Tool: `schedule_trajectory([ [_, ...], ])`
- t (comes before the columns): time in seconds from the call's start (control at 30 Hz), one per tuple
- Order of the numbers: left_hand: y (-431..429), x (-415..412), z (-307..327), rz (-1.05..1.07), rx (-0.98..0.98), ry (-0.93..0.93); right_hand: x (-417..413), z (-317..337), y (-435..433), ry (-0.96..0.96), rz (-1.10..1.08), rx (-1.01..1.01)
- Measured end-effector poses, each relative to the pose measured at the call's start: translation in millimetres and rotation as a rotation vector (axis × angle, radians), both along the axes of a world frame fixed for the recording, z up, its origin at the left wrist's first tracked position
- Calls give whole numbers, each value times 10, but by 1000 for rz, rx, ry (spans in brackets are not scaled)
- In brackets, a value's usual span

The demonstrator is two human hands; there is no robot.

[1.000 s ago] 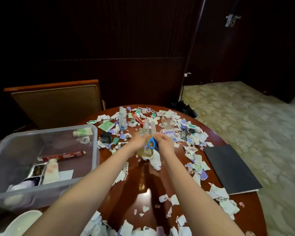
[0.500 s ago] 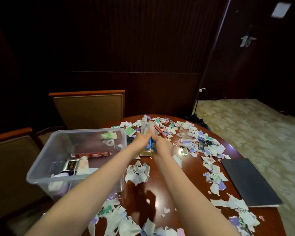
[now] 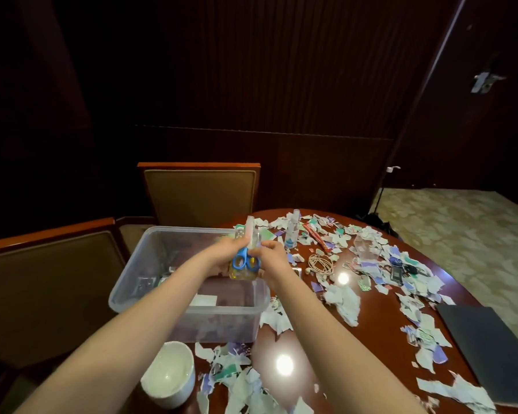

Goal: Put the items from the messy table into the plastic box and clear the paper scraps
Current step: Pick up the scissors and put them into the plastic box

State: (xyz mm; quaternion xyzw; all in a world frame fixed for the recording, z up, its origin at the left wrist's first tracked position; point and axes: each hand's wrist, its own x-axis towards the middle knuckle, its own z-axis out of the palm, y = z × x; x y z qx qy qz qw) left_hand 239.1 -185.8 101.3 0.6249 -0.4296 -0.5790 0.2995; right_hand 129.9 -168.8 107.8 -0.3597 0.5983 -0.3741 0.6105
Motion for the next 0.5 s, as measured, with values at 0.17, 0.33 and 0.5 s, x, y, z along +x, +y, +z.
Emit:
schedule_trajectory([
  [0.17, -23, 398, -147, -73, 50, -251, 269, -212, -92, 52, 126, 86],
  [0.33, -127, 636, -446, -105, 138, -354, 459, -430, -193, 161, 219, 112],
  [0.5, -179, 657, -622, -167, 225, -421, 561, -612, -326, 417, 396, 142],
])
